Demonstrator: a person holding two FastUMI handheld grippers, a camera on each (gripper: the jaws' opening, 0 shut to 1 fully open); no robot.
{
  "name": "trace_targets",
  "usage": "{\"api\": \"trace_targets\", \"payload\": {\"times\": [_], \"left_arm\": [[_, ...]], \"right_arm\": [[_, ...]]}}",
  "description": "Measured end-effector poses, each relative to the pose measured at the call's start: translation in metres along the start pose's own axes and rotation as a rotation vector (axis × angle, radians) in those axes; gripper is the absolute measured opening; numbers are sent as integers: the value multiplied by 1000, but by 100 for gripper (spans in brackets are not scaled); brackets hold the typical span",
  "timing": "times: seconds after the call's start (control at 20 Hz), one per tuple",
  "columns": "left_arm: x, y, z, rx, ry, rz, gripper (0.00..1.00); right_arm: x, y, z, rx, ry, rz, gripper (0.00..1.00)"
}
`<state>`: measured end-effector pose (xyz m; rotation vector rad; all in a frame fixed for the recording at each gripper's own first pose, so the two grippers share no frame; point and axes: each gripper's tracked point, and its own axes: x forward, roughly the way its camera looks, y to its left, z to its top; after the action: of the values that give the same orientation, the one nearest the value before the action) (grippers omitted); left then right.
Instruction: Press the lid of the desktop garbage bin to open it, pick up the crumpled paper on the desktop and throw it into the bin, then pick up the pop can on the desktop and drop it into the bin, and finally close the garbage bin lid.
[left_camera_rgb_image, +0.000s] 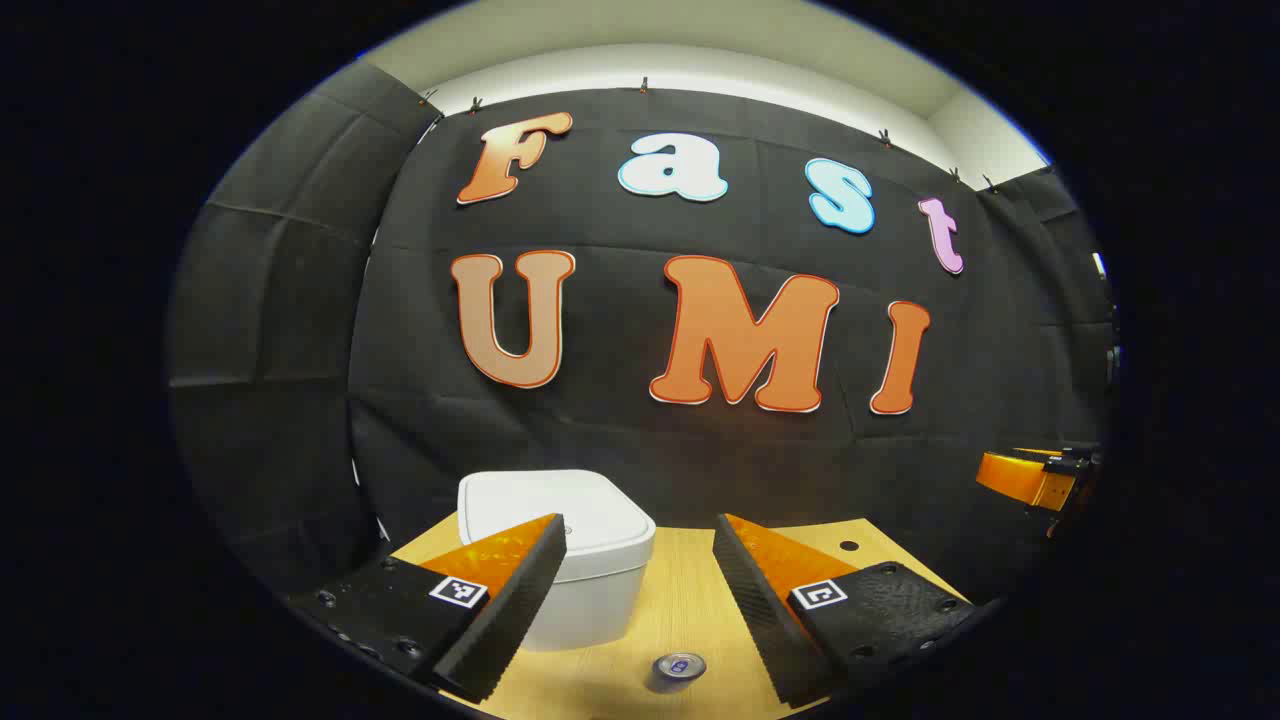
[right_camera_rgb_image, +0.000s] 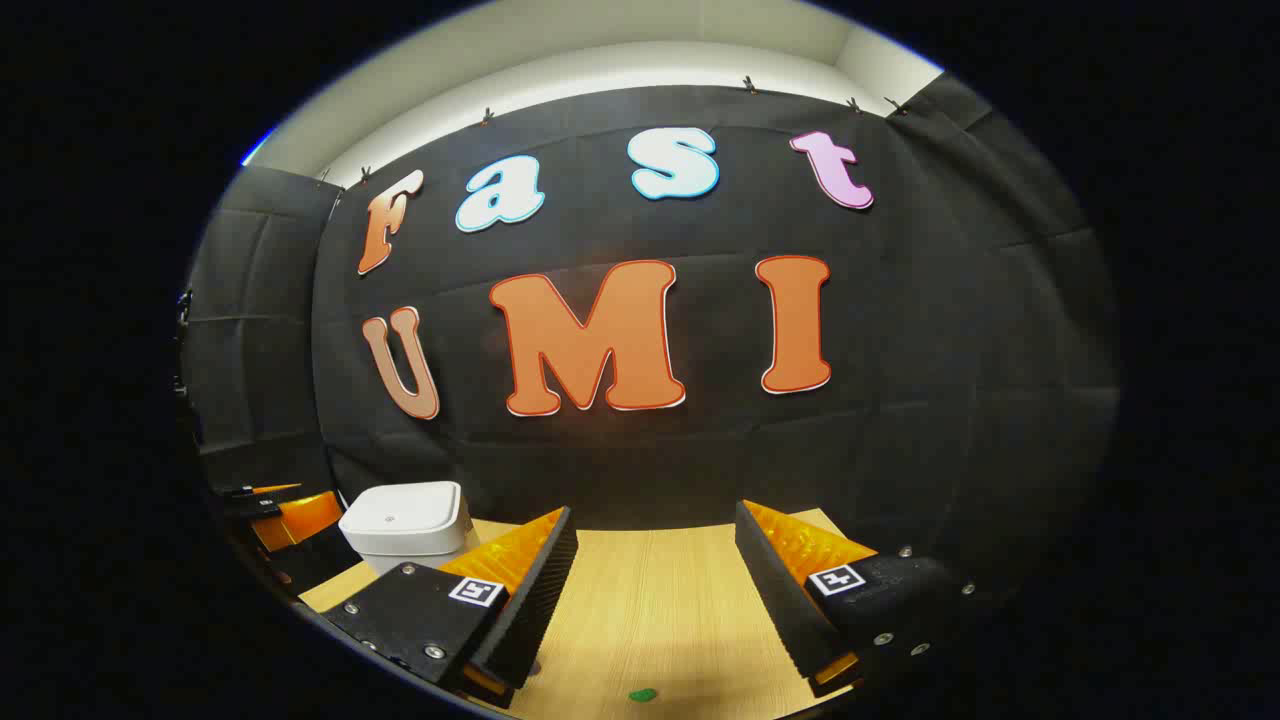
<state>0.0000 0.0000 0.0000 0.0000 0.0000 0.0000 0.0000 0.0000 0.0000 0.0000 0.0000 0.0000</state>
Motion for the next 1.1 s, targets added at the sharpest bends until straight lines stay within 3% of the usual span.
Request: {"api": "trace_targets", "payload": {"times": [0.2,0.55,0.6,1.1], "left_arm": [[9,-7,-1,12,8,-15,94],[46,-18,10,27,9,-135,94],[49,-12,5,28,26,-125,94],[52,23,-5,23,41,-77,94]], "right_arm": [[7,-7,-5,24,19,-4,95],[18,-3,15,-32,-28,-82,95],[20,-3,13,-36,-21,-103,95],[35,37,7,-10,4,-39,95]]}}
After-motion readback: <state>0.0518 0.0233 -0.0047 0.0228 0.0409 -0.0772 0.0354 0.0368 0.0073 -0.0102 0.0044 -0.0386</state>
